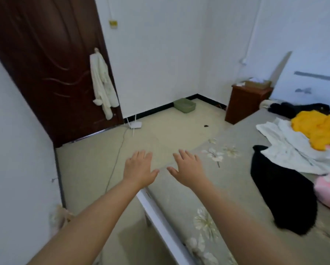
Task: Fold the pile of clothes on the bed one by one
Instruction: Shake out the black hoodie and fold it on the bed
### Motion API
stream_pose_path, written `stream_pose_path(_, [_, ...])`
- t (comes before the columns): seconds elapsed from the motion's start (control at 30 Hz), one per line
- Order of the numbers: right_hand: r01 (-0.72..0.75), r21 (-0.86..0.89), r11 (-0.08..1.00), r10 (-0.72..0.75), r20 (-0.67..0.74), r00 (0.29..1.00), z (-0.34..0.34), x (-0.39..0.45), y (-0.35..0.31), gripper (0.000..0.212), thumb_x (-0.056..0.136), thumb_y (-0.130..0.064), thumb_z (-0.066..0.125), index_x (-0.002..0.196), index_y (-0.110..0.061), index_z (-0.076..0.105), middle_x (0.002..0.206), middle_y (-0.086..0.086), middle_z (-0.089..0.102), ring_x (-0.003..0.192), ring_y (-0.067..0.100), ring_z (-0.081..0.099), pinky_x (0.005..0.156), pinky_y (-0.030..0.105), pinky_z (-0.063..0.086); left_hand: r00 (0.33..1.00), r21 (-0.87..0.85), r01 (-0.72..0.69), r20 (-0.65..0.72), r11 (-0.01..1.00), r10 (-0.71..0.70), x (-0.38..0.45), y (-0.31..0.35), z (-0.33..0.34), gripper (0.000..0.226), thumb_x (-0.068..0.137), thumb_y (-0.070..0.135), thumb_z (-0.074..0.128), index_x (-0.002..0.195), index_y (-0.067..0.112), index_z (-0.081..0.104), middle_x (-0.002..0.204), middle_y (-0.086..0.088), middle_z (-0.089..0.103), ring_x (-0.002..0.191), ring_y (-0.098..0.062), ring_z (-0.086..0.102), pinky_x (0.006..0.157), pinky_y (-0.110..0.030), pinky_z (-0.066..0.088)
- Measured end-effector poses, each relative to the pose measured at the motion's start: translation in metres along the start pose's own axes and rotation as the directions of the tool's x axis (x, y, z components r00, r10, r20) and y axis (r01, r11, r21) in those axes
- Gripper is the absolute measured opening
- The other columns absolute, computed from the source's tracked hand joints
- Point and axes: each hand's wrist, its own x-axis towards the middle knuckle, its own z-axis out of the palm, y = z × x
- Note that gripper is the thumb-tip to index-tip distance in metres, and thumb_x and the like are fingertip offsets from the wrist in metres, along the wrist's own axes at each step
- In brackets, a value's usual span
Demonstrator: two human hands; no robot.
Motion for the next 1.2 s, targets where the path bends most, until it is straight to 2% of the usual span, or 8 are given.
stream_pose_path(0.23, [0.109,-0.038,0.993,-0.101,0.166,0.981,0.058,0.127,-0.066,0.054,0.094,-0.046,0.034,0.139,-0.015,0.029,0.148,0.007,0.025,0.138,0.024,0.021,0.110,0.045,0.018,0.955,0.001,0.278,0.103,0.961,-0.276,0.058,-0.110,0.038,0.056,0.091,0.046,0.040,0.136,0.014,0.031,0.142,-0.008,0.033,0.133,-0.025,0.026,0.104,-0.040,0.027])
stream_pose_path(0.37, [0.175,-0.079,0.981,-0.152,0.235,0.960,0.083,0.199,-0.081,0.058,0.096,-0.047,0.028,0.145,-0.017,0.017,0.155,0.008,0.008,0.143,0.026,0.006,0.113,0.048,0.007,0.904,0.047,0.385,0.180,0.922,-0.387,0.104,-0.159,0.057,0.054,0.094,0.042,0.035,0.139,0.012,0.028,0.148,-0.011,0.026,0.139,-0.027,0.017,0.109,-0.043,0.020])
stream_pose_path(0.47, [0.182,-0.069,0.981,-0.162,0.225,0.961,0.102,0.249,-0.092,0.059,0.096,-0.048,0.026,0.145,-0.017,0.017,0.155,0.009,0.007,0.143,0.026,0.004,0.113,0.048,0.005,0.878,0.064,0.427,0.210,0.902,-0.430,0.133,-0.187,0.068,0.053,0.095,0.041,0.034,0.140,0.013,0.026,0.150,-0.010,0.022,0.141,-0.027,0.012,0.112,-0.045,0.015])
stream_pose_path(0.67, [0.222,-0.020,0.975,-0.217,0.135,0.967,0.133,0.350,-0.132,0.057,0.096,-0.047,0.025,0.144,-0.017,0.020,0.155,0.006,0.010,0.143,0.022,0.007,0.114,0.043,0.007,0.888,0.044,0.438,0.138,0.898,-0.439,0.203,-0.254,0.080,0.055,0.097,0.039,0.029,0.144,0.013,0.017,0.154,-0.008,0.012,0.142,-0.027,0.004,0.114,-0.045,0.010])
stream_pose_path(0.83, [0.184,-0.012,0.983,-0.182,0.085,0.980,0.159,0.454,-0.171,0.056,0.096,-0.047,0.023,0.145,-0.018,0.020,0.156,0.004,0.010,0.143,0.021,0.005,0.115,0.042,0.003,0.895,0.038,0.433,0.096,0.901,-0.435,0.290,-0.339,0.094,0.055,0.098,0.040,0.025,0.146,0.015,0.013,0.155,-0.009,0.007,0.143,-0.026,0.000,0.114,-0.045,0.005])
stream_pose_path(0.93, [0.100,-0.012,0.995,-0.098,0.112,0.989,0.175,0.513,-0.182,0.056,0.097,-0.045,0.024,0.145,-0.017,0.020,0.156,0.004,0.009,0.143,0.021,0.005,0.115,0.041,0.003,0.904,0.044,0.407,0.127,0.912,-0.409,0.347,-0.384,0.110,0.055,0.098,0.039,0.023,0.146,0.015,0.011,0.155,-0.009,0.006,0.143,-0.026,-0.001,0.114,-0.046,0.004])
stream_pose_path(1.03, [-0.002,-0.006,1.000,0.003,0.132,0.991,0.186,0.560,-0.176,0.056,0.097,-0.045,0.025,0.145,-0.016,0.021,0.156,0.005,0.010,0.143,0.020,0.005,0.115,0.040,0.003,0.928,0.062,0.323,0.174,0.945,-0.328,0.412,-0.412,0.122,0.055,0.098,0.039,0.024,0.146,0.014,0.013,0.155,-0.008,0.006,0.143,-0.026,-0.001,0.114,-0.047,0.005])
stream_pose_path(1.2, [-0.238,-0.038,0.970,0.241,0.139,0.960,0.189,0.611,-0.112,0.060,0.095,-0.051,0.026,0.144,-0.018,0.021,0.155,0.004,0.011,0.143,0.020,0.006,0.114,0.039,0.007,0.951,0.055,0.128,0.277,0.990,-0.138,0.529,-0.398,0.141,0.054,0.098,0.039,0.024,0.145,0.016,0.015,0.155,-0.006,0.006,0.143,-0.023,-0.001,0.113,-0.047,0.006])
